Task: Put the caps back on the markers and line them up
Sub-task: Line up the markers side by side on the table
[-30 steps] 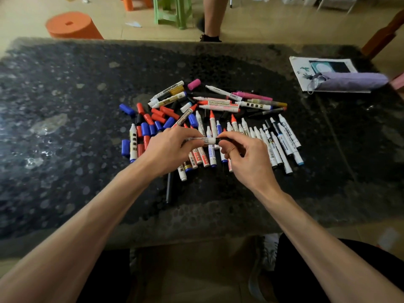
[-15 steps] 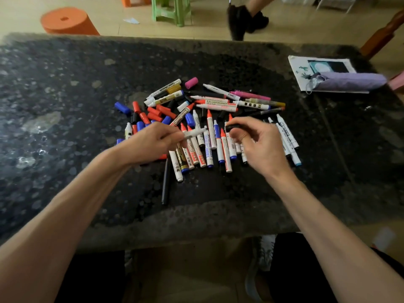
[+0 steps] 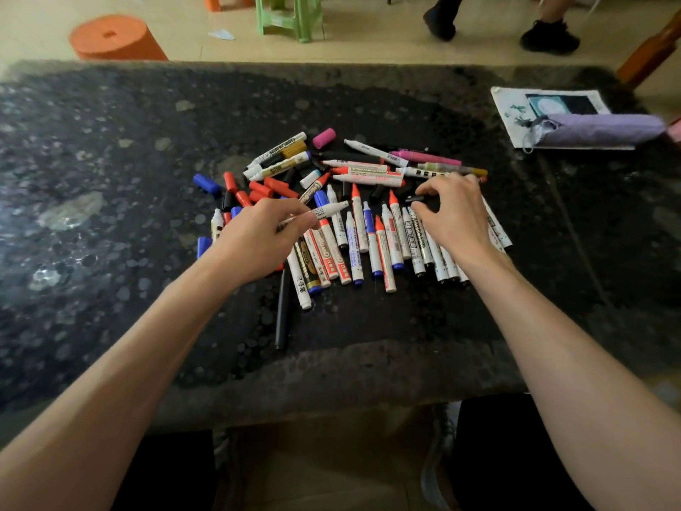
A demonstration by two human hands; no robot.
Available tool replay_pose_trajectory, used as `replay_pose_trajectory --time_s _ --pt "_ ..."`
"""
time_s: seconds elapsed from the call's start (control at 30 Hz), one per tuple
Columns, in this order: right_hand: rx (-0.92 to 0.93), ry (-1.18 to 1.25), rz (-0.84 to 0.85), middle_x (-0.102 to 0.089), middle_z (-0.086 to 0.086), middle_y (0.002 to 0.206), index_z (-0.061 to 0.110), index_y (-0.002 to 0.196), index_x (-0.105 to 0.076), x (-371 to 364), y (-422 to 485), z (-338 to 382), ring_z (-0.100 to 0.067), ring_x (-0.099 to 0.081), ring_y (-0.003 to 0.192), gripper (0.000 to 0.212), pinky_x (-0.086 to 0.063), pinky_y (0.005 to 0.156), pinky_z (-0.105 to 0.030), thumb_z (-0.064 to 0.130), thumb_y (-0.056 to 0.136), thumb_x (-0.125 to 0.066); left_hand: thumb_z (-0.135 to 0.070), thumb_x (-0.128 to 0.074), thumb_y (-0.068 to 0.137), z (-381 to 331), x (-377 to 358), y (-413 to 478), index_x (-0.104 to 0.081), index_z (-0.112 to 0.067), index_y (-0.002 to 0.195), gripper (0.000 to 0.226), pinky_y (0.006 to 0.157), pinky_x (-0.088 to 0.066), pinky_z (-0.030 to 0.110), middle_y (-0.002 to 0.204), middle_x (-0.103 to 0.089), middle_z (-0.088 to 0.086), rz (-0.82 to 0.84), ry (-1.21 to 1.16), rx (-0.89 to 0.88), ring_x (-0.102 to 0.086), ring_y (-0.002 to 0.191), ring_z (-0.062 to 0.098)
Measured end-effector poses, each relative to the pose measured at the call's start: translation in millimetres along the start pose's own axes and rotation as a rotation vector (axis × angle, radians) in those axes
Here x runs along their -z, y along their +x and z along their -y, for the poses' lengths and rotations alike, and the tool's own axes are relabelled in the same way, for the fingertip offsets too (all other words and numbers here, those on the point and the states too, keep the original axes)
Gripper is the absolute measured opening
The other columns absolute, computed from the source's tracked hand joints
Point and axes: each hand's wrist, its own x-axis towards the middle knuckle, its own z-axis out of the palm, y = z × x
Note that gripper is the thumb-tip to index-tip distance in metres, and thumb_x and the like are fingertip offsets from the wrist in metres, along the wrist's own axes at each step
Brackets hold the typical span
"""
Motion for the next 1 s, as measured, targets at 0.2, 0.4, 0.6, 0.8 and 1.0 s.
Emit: replay_pose_trajectory --time_s 0.2,0.4,0.6,0.8,1.0 --pt "0.053 0.029 0.004 -0.066 -0.008 0.124 0.021 0.126 -0.072 -15.7 10.1 19.1 -0.029 -0.053 0.122 0.032 -0.043 0.103 -0.040 0.033 0.098 -0.069 -0.043 -0.048 0.105 -1.7 -4.0 4.1 -0.072 -0.029 0.109 0.028 0.070 -0.052 0.042 0.074 -0.064 -0.011 0.001 0.042 0.051 -0.063 0.071 0.014" --pt "0.036 -0.041 -0.023 -0.064 -0.006 0.126 0.025 0.123 -0.073 -34.7 18.7 43.4 -0.029 -0.050 0.123 0.038 -0.042 0.106 -0.042 0.050 0.096 -0.067 -0.047 -0.048 0.104 -0.6 -4.5 1.2 -0.071 -0.031 0.109 0.029 0.073 -0.055 0.052 0.081 -0.071 -0.002 0.013 0.077 0.039 -0.066 0.073 0.021" --pt "0.054 -0.096 -0.082 -0.072 -0.001 0.114 0.023 0.107 -0.076 -35.0 18.0 59.3 -0.024 -0.052 0.116 0.017 -0.044 0.097 -0.040 0.031 0.093 -0.075 -0.047 -0.048 0.104 1.6 -1.2 -2.5 -0.070 -0.030 0.117 0.031 0.064 -0.051 0.044 0.076 -0.068 -0.001 0.015 0.091 0.048 -0.061 0.061 0.019" --pt "0.040 -0.102 0.007 -0.072 -0.004 0.119 0.022 0.127 -0.072 -32.4 24.6 54.9 -0.028 -0.054 0.119 0.035 -0.042 0.102 -0.042 0.039 0.097 -0.069 -0.052 -0.048 0.102 3.2 0.5 -2.9 -0.070 -0.030 0.118 0.035 0.071 -0.055 0.054 0.083 -0.072 0.003 0.015 0.077 0.047 -0.068 0.071 0.024" --pt "0.063 -0.141 0.039 -0.069 -0.005 0.123 0.020 0.128 -0.069 -33.4 24.3 53.3 -0.027 -0.050 0.122 0.038 -0.040 0.104 -0.041 0.041 0.097 -0.069 -0.055 -0.048 0.100 2.5 -1.9 -3.0 -0.070 -0.031 0.117 0.036 0.066 -0.056 0.051 0.077 -0.070 -0.001 0.041 0.066 0.011 -0.066 0.065 0.024"
